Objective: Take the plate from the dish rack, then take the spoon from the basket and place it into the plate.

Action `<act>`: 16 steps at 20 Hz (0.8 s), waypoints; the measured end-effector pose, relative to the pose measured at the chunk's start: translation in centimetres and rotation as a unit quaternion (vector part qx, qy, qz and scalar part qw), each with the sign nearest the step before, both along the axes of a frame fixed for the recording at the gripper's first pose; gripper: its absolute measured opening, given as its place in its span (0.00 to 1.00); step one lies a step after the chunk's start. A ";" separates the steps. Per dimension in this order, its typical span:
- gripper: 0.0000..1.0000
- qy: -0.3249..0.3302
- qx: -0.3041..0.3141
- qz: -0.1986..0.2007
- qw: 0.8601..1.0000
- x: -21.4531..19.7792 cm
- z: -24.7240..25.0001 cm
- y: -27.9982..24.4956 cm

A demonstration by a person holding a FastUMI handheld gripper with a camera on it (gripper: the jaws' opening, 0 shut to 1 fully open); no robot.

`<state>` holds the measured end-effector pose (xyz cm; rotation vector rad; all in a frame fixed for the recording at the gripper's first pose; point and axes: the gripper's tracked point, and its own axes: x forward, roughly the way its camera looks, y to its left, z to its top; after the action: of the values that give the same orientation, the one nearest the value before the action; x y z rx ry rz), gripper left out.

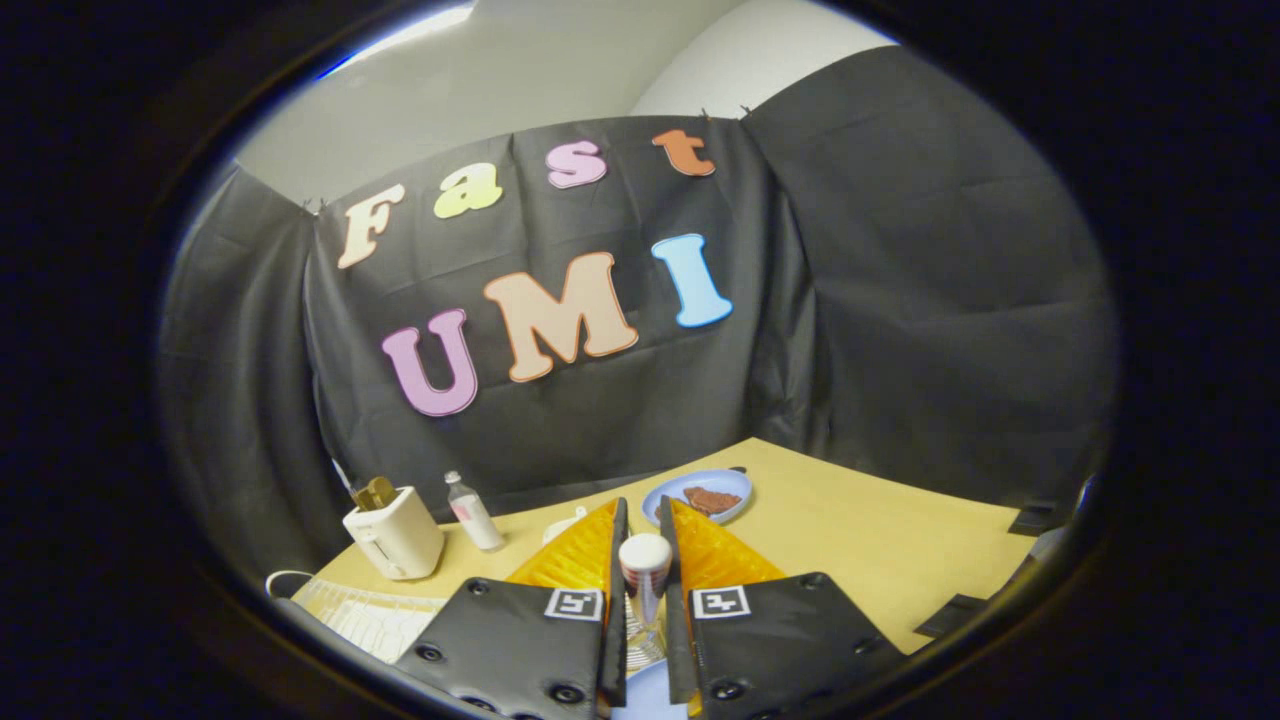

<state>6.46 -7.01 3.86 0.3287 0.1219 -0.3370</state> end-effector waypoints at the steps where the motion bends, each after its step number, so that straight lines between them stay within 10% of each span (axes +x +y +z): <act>1: 0.18 -0.001 -0.005 -0.002 1.000 -0.2 0.1 -0.2; 16: 0.18 0.038 -0.017 0.004 0.999 -2.8 -3.8 0.5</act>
<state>3.67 -6.49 0.10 0.2826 0.1917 -0.3428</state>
